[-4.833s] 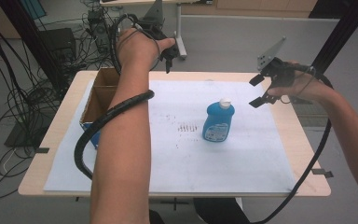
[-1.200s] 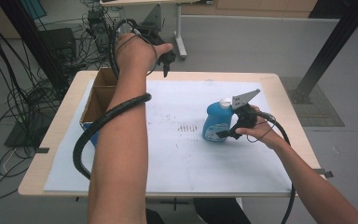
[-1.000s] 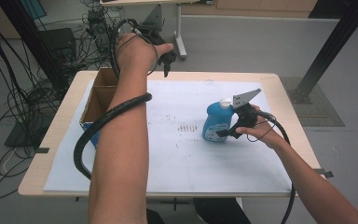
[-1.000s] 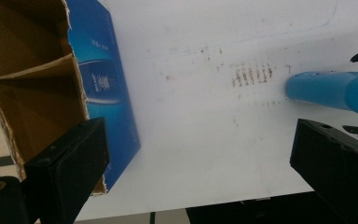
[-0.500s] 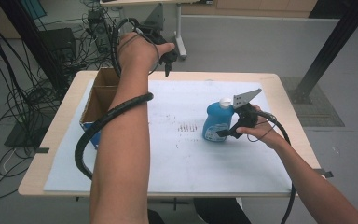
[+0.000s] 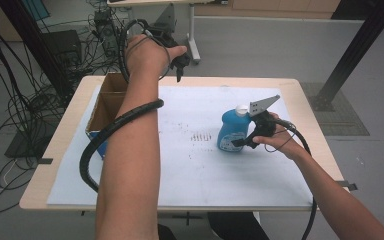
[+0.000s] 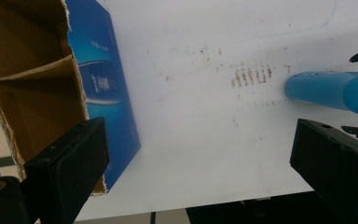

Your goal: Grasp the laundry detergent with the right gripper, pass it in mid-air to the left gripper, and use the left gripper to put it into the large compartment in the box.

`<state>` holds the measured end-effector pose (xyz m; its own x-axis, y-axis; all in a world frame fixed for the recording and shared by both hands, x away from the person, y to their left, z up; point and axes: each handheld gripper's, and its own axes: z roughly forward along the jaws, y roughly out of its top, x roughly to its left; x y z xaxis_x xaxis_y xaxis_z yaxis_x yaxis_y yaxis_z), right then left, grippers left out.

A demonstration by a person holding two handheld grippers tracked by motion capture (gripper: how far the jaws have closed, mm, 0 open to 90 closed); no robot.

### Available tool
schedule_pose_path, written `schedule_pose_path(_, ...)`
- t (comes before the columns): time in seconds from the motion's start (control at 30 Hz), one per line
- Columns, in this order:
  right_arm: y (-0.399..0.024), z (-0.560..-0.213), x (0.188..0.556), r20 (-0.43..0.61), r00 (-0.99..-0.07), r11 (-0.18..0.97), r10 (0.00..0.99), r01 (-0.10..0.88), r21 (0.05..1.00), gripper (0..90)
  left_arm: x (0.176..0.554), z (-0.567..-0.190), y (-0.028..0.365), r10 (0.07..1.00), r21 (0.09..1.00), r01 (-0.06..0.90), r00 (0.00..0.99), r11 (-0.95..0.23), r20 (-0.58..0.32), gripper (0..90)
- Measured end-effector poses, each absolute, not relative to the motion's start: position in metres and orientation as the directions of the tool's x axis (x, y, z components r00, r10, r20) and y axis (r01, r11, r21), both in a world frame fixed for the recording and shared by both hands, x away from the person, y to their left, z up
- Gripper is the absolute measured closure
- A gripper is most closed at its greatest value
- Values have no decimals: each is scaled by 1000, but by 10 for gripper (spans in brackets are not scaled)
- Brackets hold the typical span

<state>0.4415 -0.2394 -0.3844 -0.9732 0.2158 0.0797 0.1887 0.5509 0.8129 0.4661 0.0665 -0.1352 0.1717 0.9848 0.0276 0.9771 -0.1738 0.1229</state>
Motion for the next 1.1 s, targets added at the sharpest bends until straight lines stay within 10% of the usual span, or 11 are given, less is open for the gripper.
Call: schedule_pose_path(1.1, -240, -383, 443, 79, -971, 533, 228, 192, 824, 18, 466, -135, 67, 985, 131, 976, 173, -175, 26, 52)
